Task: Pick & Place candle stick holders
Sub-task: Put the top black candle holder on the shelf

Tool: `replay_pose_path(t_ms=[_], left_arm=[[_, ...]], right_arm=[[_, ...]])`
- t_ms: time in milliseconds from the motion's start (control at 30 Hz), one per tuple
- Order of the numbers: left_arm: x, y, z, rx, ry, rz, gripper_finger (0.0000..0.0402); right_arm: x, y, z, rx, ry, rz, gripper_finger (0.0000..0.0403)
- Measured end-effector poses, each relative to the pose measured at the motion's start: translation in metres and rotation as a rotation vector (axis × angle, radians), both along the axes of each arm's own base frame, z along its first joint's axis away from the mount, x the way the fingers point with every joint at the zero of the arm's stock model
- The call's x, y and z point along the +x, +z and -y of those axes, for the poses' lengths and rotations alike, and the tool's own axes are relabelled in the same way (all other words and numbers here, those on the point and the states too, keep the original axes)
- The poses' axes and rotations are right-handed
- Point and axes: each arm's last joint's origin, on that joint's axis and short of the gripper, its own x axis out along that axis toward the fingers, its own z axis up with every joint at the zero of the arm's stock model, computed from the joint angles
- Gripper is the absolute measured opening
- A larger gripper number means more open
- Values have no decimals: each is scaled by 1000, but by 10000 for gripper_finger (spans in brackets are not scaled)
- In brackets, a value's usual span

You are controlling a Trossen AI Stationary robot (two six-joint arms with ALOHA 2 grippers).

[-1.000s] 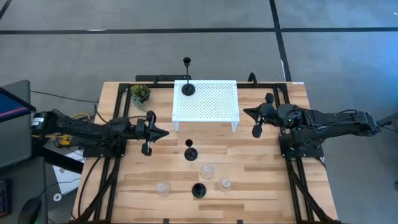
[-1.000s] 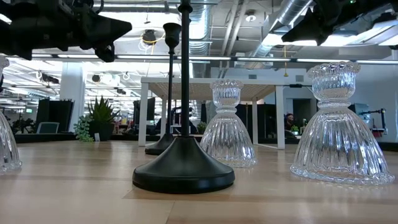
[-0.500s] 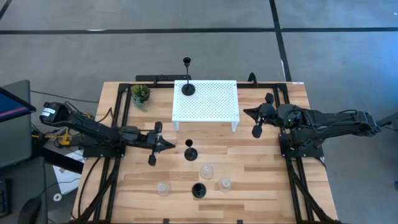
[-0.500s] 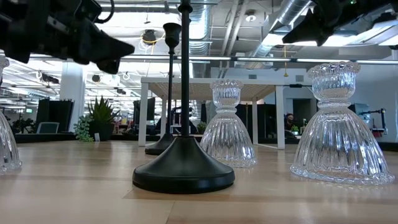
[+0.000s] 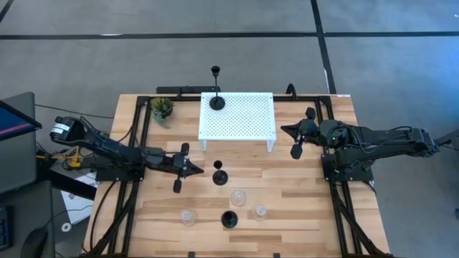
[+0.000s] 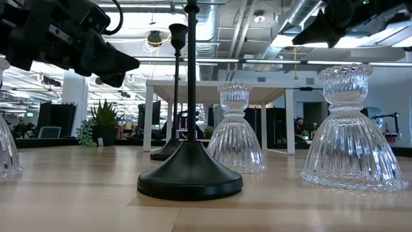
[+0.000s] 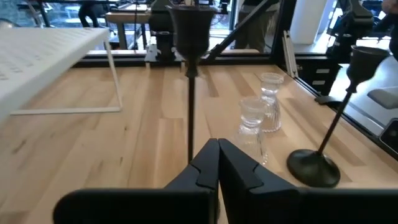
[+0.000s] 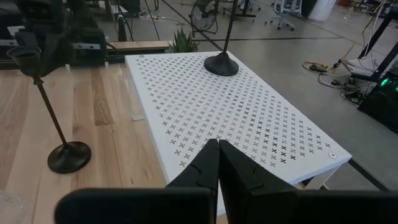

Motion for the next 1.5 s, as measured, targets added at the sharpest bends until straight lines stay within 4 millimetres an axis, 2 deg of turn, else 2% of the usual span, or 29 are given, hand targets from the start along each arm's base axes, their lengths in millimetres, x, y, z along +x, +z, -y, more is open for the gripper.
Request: replay_pose_path(t_ms=[500, 633, 933, 1333, 1500], left_arm=[[14, -22, 8, 18, -18, -75, 13], [21, -27, 9, 27, -18, -106, 32], [46, -20, 16, 40, -17, -104, 90], [48, -23, 13, 42, 83, -118, 157], [50, -26, 14, 44, 82, -129, 173]], right_arm=[[0, 0, 0, 1, 1, 0, 0], [0, 0, 0, 2, 6, 0, 0], [1, -1, -3, 40, 55, 4, 0], [1, -2, -11, 40, 108, -7, 0], [1, -2, -12, 39, 113, -7, 0]])
